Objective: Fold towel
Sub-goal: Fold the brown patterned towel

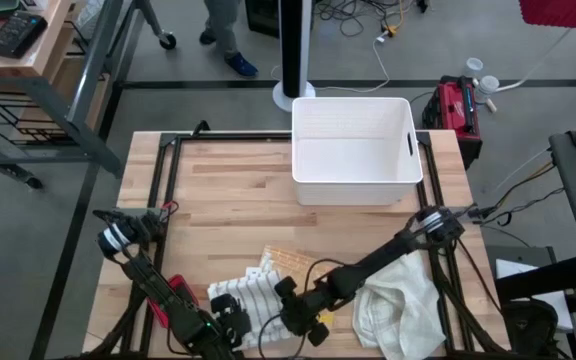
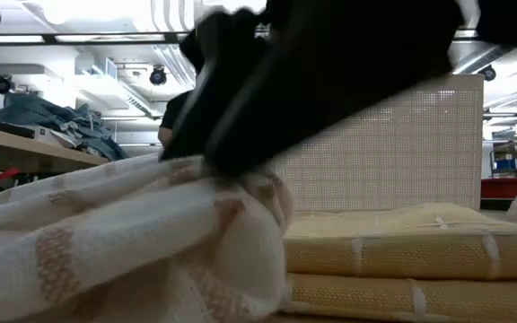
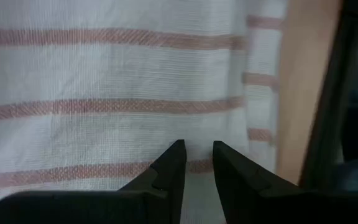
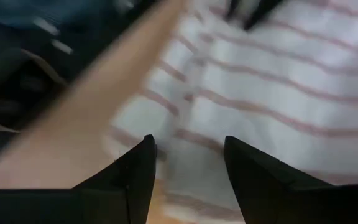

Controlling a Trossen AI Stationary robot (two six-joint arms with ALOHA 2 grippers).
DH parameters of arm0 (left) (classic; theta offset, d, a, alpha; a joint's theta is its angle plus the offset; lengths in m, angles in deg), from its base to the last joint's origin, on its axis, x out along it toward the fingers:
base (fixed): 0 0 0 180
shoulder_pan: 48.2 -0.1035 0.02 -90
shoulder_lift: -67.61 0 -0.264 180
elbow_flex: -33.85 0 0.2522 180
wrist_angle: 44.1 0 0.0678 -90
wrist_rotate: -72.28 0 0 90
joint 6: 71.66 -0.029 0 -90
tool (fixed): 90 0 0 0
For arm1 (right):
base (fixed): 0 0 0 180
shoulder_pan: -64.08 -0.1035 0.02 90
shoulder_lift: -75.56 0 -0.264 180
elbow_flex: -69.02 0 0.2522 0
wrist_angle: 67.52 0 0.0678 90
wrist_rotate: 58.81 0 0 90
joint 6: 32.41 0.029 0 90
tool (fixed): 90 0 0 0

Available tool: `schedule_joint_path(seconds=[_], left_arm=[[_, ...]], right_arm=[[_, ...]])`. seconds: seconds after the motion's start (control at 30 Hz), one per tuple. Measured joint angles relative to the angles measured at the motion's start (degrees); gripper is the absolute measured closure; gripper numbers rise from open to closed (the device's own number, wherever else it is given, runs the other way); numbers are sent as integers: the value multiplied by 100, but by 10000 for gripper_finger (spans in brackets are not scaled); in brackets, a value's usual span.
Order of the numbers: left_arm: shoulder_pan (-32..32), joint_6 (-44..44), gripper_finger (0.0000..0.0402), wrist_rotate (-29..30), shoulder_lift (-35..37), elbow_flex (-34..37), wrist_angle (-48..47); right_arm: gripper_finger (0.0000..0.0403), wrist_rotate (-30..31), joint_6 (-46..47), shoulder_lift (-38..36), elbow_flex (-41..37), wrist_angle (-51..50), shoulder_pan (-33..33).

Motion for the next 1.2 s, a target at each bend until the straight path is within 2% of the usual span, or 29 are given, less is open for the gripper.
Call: schedule_joint_path(seconds=[0.13,0.23,0.53,0.83,0.97,1.1,1.2], left_arm=[[0,295,326,103,-168,-19,2],[-2,519,326,136,-196,-21,32],[2,553,326,378,-220,-167,-32],[2,626,326,418,-220,-171,-37],[2,743,326,425,-220,-172,-33],[4,814,326,445,-220,-172,-19],[4,833,326,445,-220,-172,-7]], right_arm=[[223,877,49,261,2,19,-61],[231,1214,230,273,4,20,-67],[283,1133,398,120,13,-204,-153],[314,1226,475,75,67,-244,-250],[342,1594,467,73,66,-260,-281],[390,2059,296,61,66,-268,-319],[396,2199,204,24,66,-266,-344]])
